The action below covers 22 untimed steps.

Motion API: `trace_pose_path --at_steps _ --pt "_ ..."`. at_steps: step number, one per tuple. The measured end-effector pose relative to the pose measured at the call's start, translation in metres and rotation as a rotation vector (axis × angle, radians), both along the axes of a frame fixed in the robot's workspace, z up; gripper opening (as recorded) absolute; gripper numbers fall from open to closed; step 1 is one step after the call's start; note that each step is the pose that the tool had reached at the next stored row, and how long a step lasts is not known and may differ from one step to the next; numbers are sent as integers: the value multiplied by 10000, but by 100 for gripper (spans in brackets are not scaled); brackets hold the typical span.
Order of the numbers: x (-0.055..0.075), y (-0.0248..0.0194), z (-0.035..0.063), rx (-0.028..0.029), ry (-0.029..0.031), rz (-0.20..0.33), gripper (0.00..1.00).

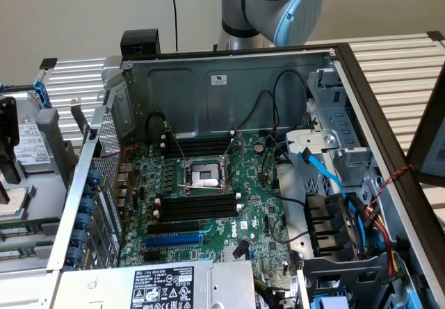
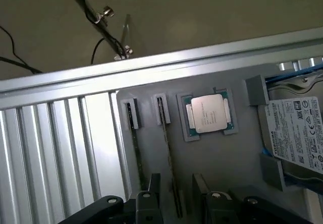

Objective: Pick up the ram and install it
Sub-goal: 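Pick up the ram and move it above insertion slot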

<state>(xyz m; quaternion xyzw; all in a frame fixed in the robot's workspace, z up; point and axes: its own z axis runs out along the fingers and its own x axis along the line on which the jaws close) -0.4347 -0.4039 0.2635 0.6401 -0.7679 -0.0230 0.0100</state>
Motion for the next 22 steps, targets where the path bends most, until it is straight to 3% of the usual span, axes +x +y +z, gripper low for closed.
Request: trace_pose_path --at_steps 6,12,15,20,22 --pt "0 -71 -27 0 0 212 39" --pt "0 -113 -51 -1 -22 523 39" --pt "0 -133 -59 -3 -85 657 39" --pt "0 -154 -77 -15 -257 886 39" --pt "3 -161 -108 -13 -263 1019 39"
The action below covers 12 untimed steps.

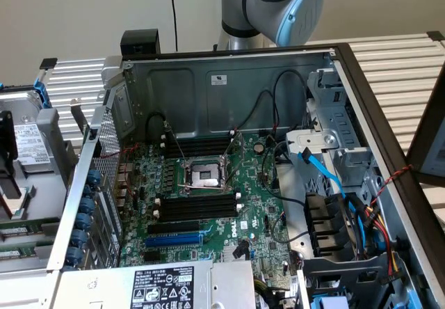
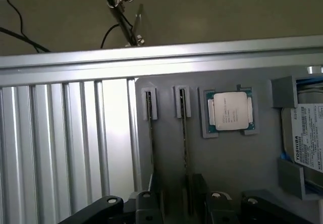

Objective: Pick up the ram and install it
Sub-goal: 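Pick up the ram and move it above insertion slot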

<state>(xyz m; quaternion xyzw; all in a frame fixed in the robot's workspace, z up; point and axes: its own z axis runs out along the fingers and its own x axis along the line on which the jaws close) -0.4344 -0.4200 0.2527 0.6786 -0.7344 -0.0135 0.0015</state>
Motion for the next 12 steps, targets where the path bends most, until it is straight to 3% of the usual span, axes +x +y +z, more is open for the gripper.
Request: trace_pose_path --at_steps 8,12 --pt "26 -33 -145 -1 0 438 39" --pt "32 -83 -217 -1 1 528 39"
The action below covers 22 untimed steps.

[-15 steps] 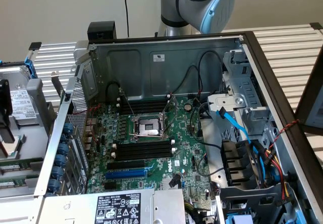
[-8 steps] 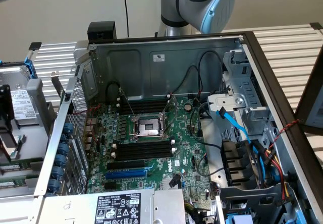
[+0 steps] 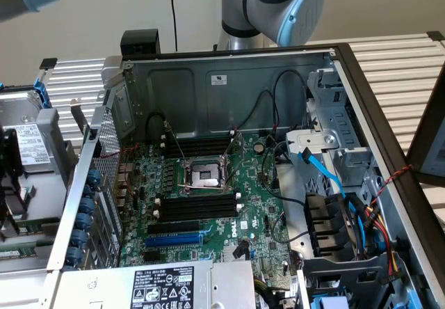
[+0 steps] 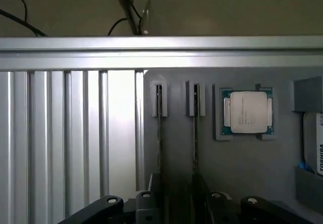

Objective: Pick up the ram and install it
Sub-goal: 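Pick up the ram and move it above insertion slot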

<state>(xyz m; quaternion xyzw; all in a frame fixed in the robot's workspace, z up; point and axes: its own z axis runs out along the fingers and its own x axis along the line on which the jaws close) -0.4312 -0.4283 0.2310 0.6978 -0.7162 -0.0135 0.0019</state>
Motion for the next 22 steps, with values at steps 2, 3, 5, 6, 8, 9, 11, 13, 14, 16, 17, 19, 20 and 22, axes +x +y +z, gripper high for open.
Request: trace_pose_path --at_steps 2,3,5,6,8,9,11,13,14,16,17,19,20,22 --pt "1 -35 -30 -1 -2 19 39" --pt "1 -45 -40 -7 -6 36 39" --pt "2 -59 -60 -17 -9 80 39" --pt "2 -64 -72 -23 -10 112 39" --pt "2 -70 -95 -32 -10 199 39" --pt "3 -71 -107 -35 -10 263 39" --pt "7 -72 -133 -39 -12 416 39" --pt "10 -72 -161 -41 -16 587 39" --pt "12 -72 -172 -42 -17 659 39" --pt "14 -72 -198 -45 -22 802 39" --pt "15 -72 -212 -45 -25 870 39" --pt "18 -72 -240 -46 -31 1001 39" --pt "19 -73 -254 -48 -33 1056 39" --pt "18 -73 -262 -56 -32 1119 39"
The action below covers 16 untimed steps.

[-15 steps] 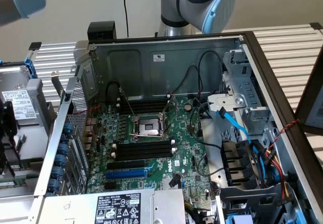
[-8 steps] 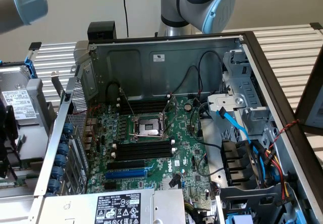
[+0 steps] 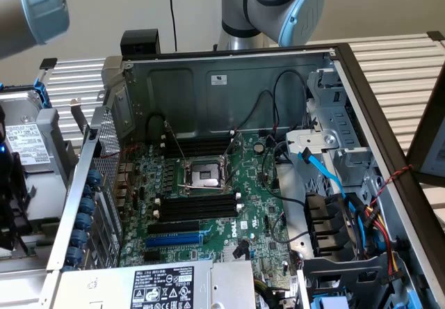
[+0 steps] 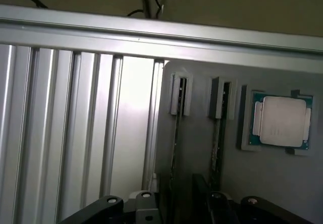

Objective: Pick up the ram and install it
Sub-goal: 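Pick up the ram and move it above insertion slot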

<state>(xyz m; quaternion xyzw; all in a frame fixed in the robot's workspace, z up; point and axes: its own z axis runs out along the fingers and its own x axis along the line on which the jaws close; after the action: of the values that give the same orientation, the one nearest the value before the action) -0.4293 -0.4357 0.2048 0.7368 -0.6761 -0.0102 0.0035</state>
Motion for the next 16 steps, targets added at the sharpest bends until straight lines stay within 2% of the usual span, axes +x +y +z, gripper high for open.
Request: trace_pose_path --at_steps 7,16 --pt "0 1 -47 -16 -8 -27 39" --pt "0 1 -50 -16 -8 -221 36"
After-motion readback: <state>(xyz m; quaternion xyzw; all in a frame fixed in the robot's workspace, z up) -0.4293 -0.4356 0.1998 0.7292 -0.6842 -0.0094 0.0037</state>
